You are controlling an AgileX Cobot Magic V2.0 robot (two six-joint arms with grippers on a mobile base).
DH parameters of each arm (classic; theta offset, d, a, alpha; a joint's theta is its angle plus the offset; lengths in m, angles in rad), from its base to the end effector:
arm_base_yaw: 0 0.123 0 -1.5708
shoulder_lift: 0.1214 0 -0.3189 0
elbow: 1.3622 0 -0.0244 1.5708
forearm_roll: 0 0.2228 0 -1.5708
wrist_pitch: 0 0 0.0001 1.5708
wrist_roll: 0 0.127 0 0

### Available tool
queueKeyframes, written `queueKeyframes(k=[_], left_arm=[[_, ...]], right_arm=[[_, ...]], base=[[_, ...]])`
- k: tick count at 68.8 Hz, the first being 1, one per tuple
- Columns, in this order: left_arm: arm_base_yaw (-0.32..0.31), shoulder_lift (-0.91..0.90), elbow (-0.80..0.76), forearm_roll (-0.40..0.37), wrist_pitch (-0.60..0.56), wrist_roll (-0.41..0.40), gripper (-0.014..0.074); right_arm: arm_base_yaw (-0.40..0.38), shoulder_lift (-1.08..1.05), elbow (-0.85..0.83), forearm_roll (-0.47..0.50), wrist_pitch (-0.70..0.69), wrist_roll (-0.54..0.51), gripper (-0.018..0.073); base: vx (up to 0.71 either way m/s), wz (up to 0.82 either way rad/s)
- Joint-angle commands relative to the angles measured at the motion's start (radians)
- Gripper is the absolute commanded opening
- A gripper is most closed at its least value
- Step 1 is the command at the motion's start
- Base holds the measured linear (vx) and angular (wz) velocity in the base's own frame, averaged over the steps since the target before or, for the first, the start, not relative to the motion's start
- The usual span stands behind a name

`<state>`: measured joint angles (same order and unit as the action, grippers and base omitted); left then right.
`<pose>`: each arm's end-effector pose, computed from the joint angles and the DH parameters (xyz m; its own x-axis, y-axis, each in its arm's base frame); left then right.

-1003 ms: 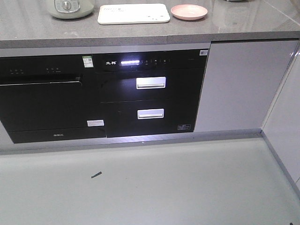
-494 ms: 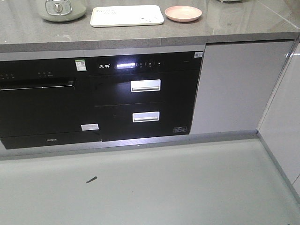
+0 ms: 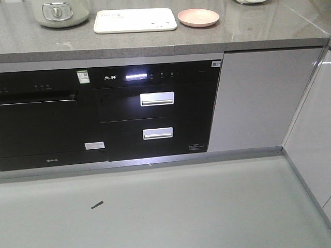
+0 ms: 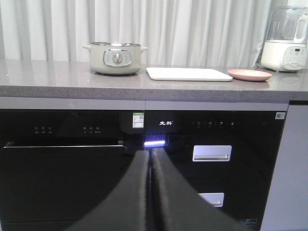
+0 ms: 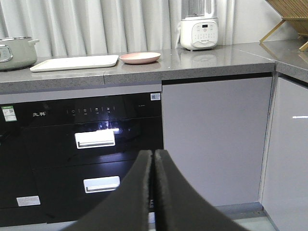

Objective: Transfer vegetables to tray and serve
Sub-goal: 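Turn and drive the base toward the pot and tray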

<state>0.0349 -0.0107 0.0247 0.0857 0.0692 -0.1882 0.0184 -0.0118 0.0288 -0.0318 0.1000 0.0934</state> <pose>0.0304 0.0018 0.1993 0.0084 -0.1023 -0.9947 -0.0402 0.9939 -0.1026 0.0305 0.0002 0.1940 -0.0306 0.0612 -0.9977 -0.0134 0.9980 0.0616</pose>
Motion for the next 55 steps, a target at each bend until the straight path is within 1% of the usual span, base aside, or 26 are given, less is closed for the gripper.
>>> queueKeyframes(k=[1,55], left_arm=[[-0.001,-0.016,0.011,-0.002,-0.078,0.000,-0.0007],[-0.001,-0.016,0.011,-0.002,-0.078,0.000,-0.0007]], right_arm=[[-0.008,-0.001,0.004,-0.004,-0.079,-0.008,-0.0001],[-0.008,-0.001,0.004,-0.004,-0.080,-0.008,-0.0001]], base=[[0.08,-0.02],[0.09,0.01]])
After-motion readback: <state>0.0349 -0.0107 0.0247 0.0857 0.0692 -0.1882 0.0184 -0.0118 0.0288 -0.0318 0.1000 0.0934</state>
